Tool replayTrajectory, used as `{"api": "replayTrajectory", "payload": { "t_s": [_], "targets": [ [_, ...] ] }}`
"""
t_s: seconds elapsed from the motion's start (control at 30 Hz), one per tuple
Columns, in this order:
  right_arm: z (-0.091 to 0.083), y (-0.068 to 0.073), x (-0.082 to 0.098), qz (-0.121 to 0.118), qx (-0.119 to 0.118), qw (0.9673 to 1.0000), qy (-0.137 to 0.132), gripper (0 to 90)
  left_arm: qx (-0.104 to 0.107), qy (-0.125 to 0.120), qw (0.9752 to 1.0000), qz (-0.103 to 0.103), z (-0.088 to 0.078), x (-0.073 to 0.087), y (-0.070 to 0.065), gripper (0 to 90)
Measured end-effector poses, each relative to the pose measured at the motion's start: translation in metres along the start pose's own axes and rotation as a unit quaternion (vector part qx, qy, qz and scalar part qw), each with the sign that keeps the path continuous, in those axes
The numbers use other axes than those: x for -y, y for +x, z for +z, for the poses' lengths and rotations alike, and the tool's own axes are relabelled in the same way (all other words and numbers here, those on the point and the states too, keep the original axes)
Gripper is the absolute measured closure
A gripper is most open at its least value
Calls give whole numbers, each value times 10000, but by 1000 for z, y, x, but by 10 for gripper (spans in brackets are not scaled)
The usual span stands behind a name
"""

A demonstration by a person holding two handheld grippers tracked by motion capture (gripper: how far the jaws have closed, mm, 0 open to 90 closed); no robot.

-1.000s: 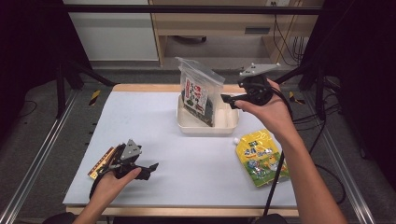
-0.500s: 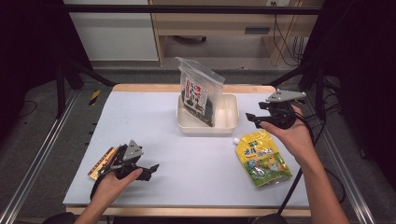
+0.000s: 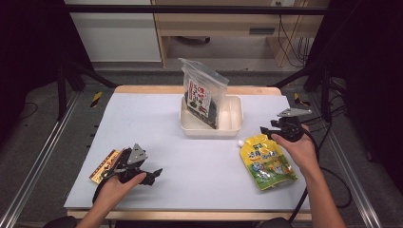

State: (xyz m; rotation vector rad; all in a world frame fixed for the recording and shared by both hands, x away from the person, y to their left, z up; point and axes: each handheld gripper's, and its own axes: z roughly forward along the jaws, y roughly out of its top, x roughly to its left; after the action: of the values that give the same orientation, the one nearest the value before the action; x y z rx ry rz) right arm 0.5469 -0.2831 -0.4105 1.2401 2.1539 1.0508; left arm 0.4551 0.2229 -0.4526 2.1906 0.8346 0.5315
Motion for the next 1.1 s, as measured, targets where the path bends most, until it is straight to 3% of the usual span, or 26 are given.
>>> {"api": "replayTrajectory", "payload": {
  "t_s": [0.23,0.47,1.1],
  "targets": [
    [20,-21,17,214,-69,9993,293,387,16,39,10000,26,1,0,-1,67],
    [33,-34,26,443,-227,9979,406,363,55,39,10000,25,2,0,-2,67],
    [50,-40,35,575,-448,9945,758,355,101,93,9999,19,4,1,-4,67]
  ]
}}
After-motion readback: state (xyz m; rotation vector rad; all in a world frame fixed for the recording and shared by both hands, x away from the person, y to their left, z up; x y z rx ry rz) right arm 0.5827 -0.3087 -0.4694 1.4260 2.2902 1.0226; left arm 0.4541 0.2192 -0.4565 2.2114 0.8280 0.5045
